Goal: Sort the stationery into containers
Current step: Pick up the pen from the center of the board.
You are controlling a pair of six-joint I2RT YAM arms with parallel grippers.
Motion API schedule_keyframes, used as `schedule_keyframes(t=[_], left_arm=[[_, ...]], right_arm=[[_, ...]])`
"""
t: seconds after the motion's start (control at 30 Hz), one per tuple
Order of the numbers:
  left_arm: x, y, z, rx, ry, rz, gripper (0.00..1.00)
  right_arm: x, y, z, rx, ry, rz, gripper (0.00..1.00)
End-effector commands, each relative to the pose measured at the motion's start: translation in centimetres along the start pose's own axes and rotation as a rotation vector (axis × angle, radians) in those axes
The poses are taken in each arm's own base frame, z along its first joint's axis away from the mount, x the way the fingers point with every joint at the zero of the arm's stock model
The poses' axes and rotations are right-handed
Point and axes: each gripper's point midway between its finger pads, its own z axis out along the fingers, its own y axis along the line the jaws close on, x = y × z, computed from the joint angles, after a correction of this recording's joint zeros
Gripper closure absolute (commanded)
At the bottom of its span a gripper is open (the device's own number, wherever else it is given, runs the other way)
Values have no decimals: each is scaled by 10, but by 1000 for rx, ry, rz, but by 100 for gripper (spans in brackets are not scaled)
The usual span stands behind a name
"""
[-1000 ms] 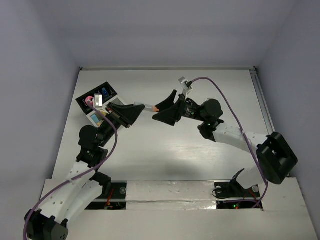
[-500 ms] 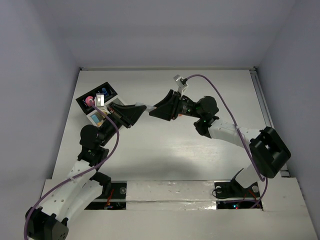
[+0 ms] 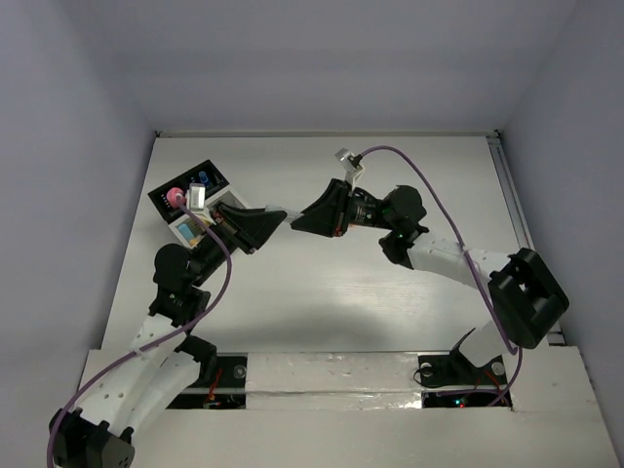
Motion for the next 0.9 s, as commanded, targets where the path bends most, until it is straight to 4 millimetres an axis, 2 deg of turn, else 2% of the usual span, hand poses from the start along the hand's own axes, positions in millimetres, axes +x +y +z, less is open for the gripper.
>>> schedule_keyframes(t=[0.0,0.03,0.1,0.13,0.17,0.2,0.27,0.33,0.37,0.4,0.5,0.6,0.73,0.87], left_arm=[[12,-11,-2,45,106,63,93],[14,-11,-1,47,125,63,90],[24,-14,-2,73,191,64,81],[24,-14,2,72,217,65,79],[30,-11,2,62,254,56,76],[35,-11,2,71,290,62,76],[42,-9,3,80,334,57,79],[54,-7,0,102,401,41,78],[60,-3,-2,87,436,25,76],[66,-2,-5,96,470,17,69],[79,2,-13,100,531,0,58],[88,2,-22,108,571,-11,52],[99,3,-35,122,635,-11,52],[118,7,-53,141,711,-51,52]], right_arm=[[-13,5,-6,30,21,-82,100],[-12,9,-11,28,43,-90,100],[-4,-2,-27,64,126,-77,100],[-7,1,-29,58,156,-94,100],[8,-12,-39,114,236,-10,100],[13,-19,-46,122,286,-51,100],[31,-18,-59,120,409,35,100],[40,-22,-65,126,451,18,100],[46,-24,-71,152,466,41,100],[51,-25,-75,160,480,41,100],[62,-22,-84,168,517,53,100],[70,-18,-92,178,549,85,100],[77,-8,-98,150,573,107,100],[85,-2,-103,134,604,194,100]])
